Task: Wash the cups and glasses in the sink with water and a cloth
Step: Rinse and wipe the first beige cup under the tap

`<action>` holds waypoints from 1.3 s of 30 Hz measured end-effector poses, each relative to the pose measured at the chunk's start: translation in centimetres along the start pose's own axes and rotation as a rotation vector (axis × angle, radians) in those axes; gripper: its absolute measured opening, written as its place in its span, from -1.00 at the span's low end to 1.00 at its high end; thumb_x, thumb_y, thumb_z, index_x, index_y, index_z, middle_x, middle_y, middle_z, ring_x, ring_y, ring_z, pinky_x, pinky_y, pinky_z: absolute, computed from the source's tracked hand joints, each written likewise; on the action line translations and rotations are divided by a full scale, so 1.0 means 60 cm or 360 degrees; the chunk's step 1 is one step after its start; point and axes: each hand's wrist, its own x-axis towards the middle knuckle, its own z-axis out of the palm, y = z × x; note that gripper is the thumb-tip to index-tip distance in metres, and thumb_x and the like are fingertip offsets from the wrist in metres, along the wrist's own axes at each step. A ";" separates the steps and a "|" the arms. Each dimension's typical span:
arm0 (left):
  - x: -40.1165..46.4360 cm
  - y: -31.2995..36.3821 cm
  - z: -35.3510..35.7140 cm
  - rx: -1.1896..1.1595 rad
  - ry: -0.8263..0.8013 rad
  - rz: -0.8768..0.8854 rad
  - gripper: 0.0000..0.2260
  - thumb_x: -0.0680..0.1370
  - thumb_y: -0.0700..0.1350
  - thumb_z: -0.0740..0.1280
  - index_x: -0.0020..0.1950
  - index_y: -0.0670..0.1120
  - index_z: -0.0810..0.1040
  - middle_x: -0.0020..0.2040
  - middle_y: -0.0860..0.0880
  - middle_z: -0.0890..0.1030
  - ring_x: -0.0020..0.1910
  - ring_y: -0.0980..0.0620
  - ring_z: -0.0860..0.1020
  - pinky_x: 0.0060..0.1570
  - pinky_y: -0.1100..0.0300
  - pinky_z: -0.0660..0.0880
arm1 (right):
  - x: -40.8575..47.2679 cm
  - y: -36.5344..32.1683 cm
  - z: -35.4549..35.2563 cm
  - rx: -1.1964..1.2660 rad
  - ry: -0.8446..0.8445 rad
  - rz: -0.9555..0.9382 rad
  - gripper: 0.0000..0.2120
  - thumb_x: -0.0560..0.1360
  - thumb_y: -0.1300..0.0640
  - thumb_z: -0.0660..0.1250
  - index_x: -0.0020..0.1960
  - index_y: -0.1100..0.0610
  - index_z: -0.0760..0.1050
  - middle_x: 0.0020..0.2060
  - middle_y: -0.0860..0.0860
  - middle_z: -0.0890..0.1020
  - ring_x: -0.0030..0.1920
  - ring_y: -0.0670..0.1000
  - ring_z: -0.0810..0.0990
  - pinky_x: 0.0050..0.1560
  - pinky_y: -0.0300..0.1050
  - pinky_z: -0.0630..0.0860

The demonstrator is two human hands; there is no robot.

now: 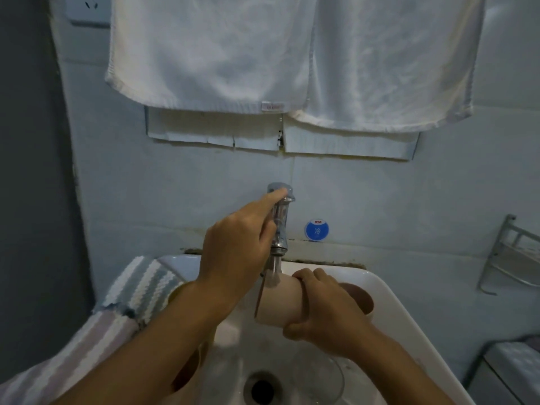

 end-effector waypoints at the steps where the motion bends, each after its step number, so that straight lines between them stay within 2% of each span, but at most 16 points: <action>1: -0.005 0.000 0.001 0.0008 0.0003 0.0004 -0.61 0.60 -0.10 0.18 0.44 0.02 0.45 -0.31 0.16 0.36 -0.47 0.27 0.28 -0.38 0.49 0.23 | 0.000 0.001 0.001 -0.0011 0.0014 -0.0008 -0.29 0.29 -0.13 0.56 0.33 -0.14 0.30 0.20 -0.13 0.44 0.15 -0.09 0.43 0.20 -0.11 0.48; 4: -0.018 0.001 -0.004 0.0012 0.0100 0.0032 -0.65 0.62 -0.08 0.19 0.40 -0.03 0.49 -0.25 0.09 0.54 -0.39 0.21 0.38 -0.39 0.32 0.44 | 0.000 0.003 0.002 -0.0029 0.0055 -0.0021 -0.29 0.29 -0.12 0.57 0.33 -0.15 0.30 0.21 -0.14 0.45 0.17 -0.09 0.42 0.22 -0.10 0.46; 6: -0.027 0.001 -0.014 0.0000 0.0209 0.0033 -0.75 0.60 -0.03 0.25 0.21 -0.08 0.58 -0.22 0.07 0.62 -0.39 0.20 0.41 -0.39 0.27 0.49 | -0.001 0.000 0.000 -0.0083 0.0090 -0.0053 -0.29 0.31 -0.10 0.56 0.35 -0.15 0.29 0.25 -0.14 0.43 0.22 -0.08 0.40 0.27 -0.08 0.42; 8: -0.035 -0.005 -0.022 0.0014 0.0271 -0.0040 -0.86 0.57 0.00 0.34 -0.05 -0.06 0.58 -0.31 0.10 0.61 -0.45 0.17 0.45 -0.43 0.22 0.47 | -0.004 -0.003 -0.002 -0.0232 0.0152 -0.0114 -0.28 0.34 -0.07 0.54 0.40 -0.17 0.27 0.32 -0.14 0.37 0.30 -0.07 0.35 0.35 -0.03 0.35; 10: -0.042 -0.019 -0.025 0.0057 0.0219 -0.0161 -0.84 0.55 0.04 0.37 -0.15 -0.02 0.56 -0.36 0.10 0.61 -0.46 0.11 0.50 -0.42 0.17 0.48 | -0.007 -0.006 -0.002 -0.0377 0.0227 -0.0197 -0.28 0.38 -0.02 0.51 0.44 -0.18 0.26 0.36 -0.15 0.33 0.35 -0.05 0.29 0.41 -0.01 0.26; 13: -0.056 -0.036 -0.025 0.0122 -0.0014 -0.0301 -0.82 0.57 0.08 0.33 -0.16 0.02 0.59 -0.32 0.09 0.64 -0.37 0.05 0.56 -0.30 0.08 0.51 | -0.012 -0.010 -0.002 -0.0438 0.0359 -0.0313 -0.29 0.37 0.08 0.53 0.44 -0.14 0.33 0.36 -0.11 0.37 0.39 0.01 0.30 0.44 0.06 0.21; 20: -0.094 -0.064 -0.037 0.0151 -0.0414 -0.0594 -0.81 0.63 -0.14 0.20 -0.07 -0.08 0.59 -0.21 0.03 0.64 -0.17 -0.02 0.58 -0.08 -0.02 0.51 | -0.013 -0.010 0.001 -0.0457 0.0579 -0.0423 -0.20 0.05 0.21 0.70 0.24 -0.02 0.51 0.18 0.02 0.57 0.20 0.19 0.55 0.22 0.26 0.44; 23: -0.123 -0.070 -0.068 0.0146 -0.0453 -0.0603 -0.87 0.63 -0.19 0.22 0.04 -0.11 0.56 -0.13 -0.02 0.62 -0.13 -0.03 0.59 -0.05 -0.04 0.55 | -0.014 -0.003 0.004 -0.0502 0.0614 -0.0493 -0.15 0.02 0.22 0.70 0.25 -0.02 0.50 0.18 0.03 0.56 0.19 0.20 0.55 0.19 0.28 0.46; 27: -0.149 -0.092 -0.151 0.0461 -0.0270 -0.0673 -0.85 0.63 -0.06 0.22 0.09 -0.03 0.57 -0.02 0.05 0.56 -0.02 0.04 0.51 -0.01 0.14 0.49 | -0.013 -0.005 0.005 -0.0485 0.0546 -0.0446 -0.11 -0.02 0.25 0.71 0.27 0.00 0.50 0.16 0.05 0.57 0.16 0.21 0.56 0.14 0.31 0.48; 29: -0.163 -0.133 -0.192 0.0729 -0.0320 -0.0905 -0.81 0.61 -0.04 0.20 0.03 -0.06 0.57 0.02 -0.04 0.59 0.05 -0.08 0.50 0.04 0.04 0.46 | -0.013 -0.010 0.005 -0.0479 0.0462 -0.0423 -0.10 -0.01 0.23 0.71 0.29 -0.01 0.50 0.17 0.03 0.57 0.17 0.19 0.55 0.17 0.31 0.46; 31: -0.174 -0.178 -0.226 0.0889 -0.0540 -0.1262 -0.72 0.62 0.02 0.13 0.02 -0.13 0.55 0.09 -0.16 0.59 0.10 -0.20 0.50 0.11 0.00 0.45 | -0.013 -0.013 0.007 -0.0464 0.0391 -0.0400 -0.11 0.03 0.18 0.70 0.31 -0.03 0.49 0.18 0.01 0.55 0.19 0.16 0.53 0.22 0.29 0.44; 33: -0.189 -0.208 -0.246 0.0645 -0.0786 -0.1625 -0.60 0.66 0.07 0.05 0.01 -0.18 0.54 0.03 -0.22 0.60 -0.04 -0.17 0.57 -0.03 0.10 0.50 | -0.011 -0.012 0.010 -0.0446 0.0369 -0.0387 -0.13 0.04 0.15 0.70 0.31 -0.03 0.48 0.19 0.00 0.55 0.19 0.16 0.52 0.23 0.28 0.43; 35: -0.205 -0.215 -0.260 0.0067 -0.0918 -0.2014 -0.55 0.68 0.13 0.02 -0.07 -0.14 0.54 -0.22 -0.16 0.59 -0.34 -0.07 0.53 -0.34 0.24 0.44 | -0.010 -0.012 0.012 -0.0440 0.0361 -0.0379 -0.12 0.05 0.12 0.71 0.32 -0.04 0.47 0.19 0.00 0.54 0.19 0.15 0.52 0.23 0.28 0.43; 36: -0.215 -0.224 -0.266 -0.0221 -0.0966 -0.2192 -0.55 0.66 0.18 0.06 -0.12 -0.11 0.55 -0.28 -0.14 0.58 -0.39 -0.04 0.51 -0.37 0.28 0.42 | -0.010 -0.012 0.013 -0.0440 0.0357 -0.0378 -0.12 0.05 0.11 0.71 0.32 -0.05 0.47 0.20 0.00 0.54 0.19 0.15 0.52 0.23 0.28 0.43; 37: -0.223 -0.231 -0.269 -0.0452 -0.1016 -0.2307 -0.57 0.59 0.24 0.15 -0.13 -0.09 0.57 -0.25 -0.16 0.61 -0.35 -0.05 0.54 -0.28 0.26 0.47 | -0.010 -0.012 0.013 -0.0440 0.0352 -0.0377 -0.12 0.05 0.10 0.71 0.32 -0.05 0.47 0.19 0.00 0.54 0.19 0.15 0.52 0.23 0.27 0.43; 39: -0.238 -0.253 -0.273 -0.0669 -0.1051 -0.2344 -0.56 0.39 0.29 0.36 -0.02 -0.06 0.66 -0.04 -0.17 0.69 -0.05 -0.14 0.62 0.08 0.08 0.52 | -0.011 -0.014 0.014 -0.0432 0.0342 -0.0370 -0.13 0.07 0.08 0.70 0.33 -0.04 0.47 0.19 0.00 0.54 0.19 0.13 0.51 0.23 0.24 0.42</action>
